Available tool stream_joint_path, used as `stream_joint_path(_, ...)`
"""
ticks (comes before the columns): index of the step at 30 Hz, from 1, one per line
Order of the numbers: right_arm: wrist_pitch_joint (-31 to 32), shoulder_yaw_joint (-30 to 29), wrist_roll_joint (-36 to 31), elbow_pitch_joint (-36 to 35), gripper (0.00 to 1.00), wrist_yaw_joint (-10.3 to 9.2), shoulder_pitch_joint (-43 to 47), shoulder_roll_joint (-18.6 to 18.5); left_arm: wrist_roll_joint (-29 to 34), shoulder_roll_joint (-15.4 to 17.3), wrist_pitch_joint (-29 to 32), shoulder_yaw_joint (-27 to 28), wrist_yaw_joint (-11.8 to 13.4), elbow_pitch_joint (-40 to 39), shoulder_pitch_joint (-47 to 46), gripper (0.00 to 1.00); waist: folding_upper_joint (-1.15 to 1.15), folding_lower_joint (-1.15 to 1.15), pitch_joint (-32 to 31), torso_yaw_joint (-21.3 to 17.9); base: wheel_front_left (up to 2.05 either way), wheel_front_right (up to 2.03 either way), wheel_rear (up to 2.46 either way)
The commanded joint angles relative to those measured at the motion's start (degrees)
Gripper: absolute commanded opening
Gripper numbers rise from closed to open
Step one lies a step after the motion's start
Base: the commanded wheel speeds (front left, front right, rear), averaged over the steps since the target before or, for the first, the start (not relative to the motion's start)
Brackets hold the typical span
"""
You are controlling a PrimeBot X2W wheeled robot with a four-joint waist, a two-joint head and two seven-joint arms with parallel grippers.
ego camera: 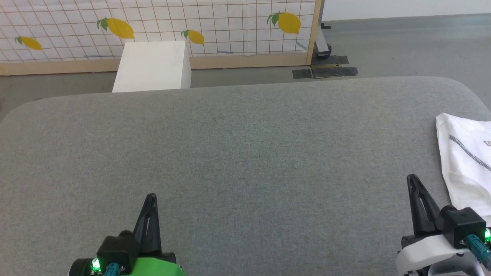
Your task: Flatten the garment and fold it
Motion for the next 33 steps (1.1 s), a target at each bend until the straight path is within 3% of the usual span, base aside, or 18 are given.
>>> stream_joint_path(1, 0.2, 0.3, 0.5, 0.4, 0.0, -0.02, -0.8, 0.1, 0.7, -0.4, 0.3, 0.5, -0.5, 0.3, -1.2, 0.0, 0.0, 0.0, 0.0, 0.0, 0.0, 0.0, 0.0)
stream_joint_path(33, 1.8, 2.2, 1.9, 2.1, 0.0, -0.05, -2.6, 0.1, 5.0, -3.1, 4.1, 5.1, -4.8, 2.6, -3.6, 0.0, 0.0, 0.0, -0.6, 0.3, 0.0, 0.0, 0.0)
